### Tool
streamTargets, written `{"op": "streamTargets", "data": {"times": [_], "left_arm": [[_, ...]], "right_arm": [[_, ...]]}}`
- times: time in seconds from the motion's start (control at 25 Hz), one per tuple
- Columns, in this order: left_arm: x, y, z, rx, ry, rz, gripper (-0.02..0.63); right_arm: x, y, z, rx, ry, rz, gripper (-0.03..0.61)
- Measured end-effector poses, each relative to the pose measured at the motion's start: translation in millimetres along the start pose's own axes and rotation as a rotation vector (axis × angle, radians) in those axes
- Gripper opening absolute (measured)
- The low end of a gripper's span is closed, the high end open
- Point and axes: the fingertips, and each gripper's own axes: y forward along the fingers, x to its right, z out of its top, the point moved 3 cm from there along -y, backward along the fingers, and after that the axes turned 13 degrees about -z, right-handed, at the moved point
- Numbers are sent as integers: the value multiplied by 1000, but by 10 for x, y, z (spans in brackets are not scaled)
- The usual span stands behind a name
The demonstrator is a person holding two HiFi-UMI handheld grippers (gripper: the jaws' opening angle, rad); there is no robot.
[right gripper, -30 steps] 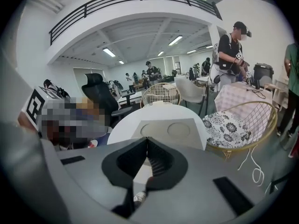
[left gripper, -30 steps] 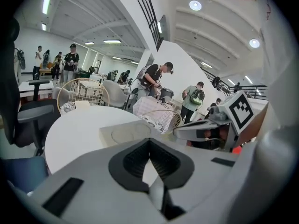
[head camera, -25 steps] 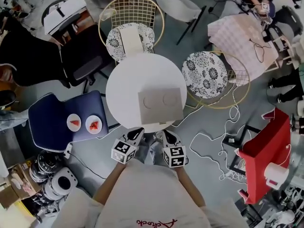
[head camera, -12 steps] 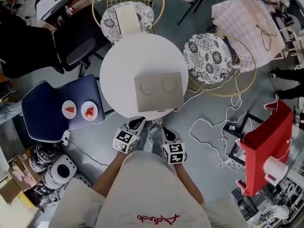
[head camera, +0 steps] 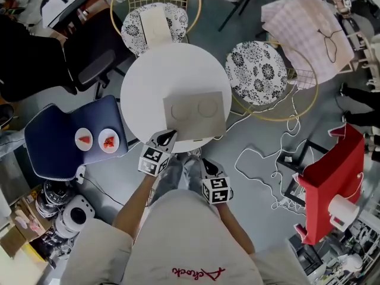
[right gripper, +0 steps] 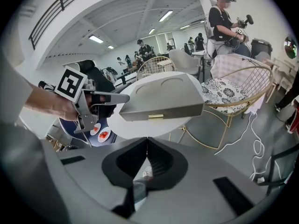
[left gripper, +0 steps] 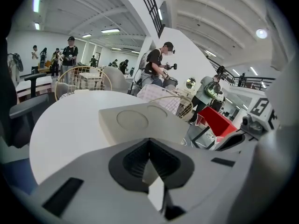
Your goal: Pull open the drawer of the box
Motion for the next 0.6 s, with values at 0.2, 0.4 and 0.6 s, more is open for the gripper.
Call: {"op": "streamTargets", "data": {"times": [0.2, 0.4, 0.6], "left_arm": [[-121, 27, -19, -22, 10, 18, 11], [-125, 42, -39, -27, 21, 16, 11], [-119, 44, -55, -33, 33, 8, 11]], "right_arm": [[-46, 50, 24, -3, 16, 20, 17], [-9, 125, 34, -25, 162, 47, 17], [30, 216, 42, -61, 567, 190, 17]]}}
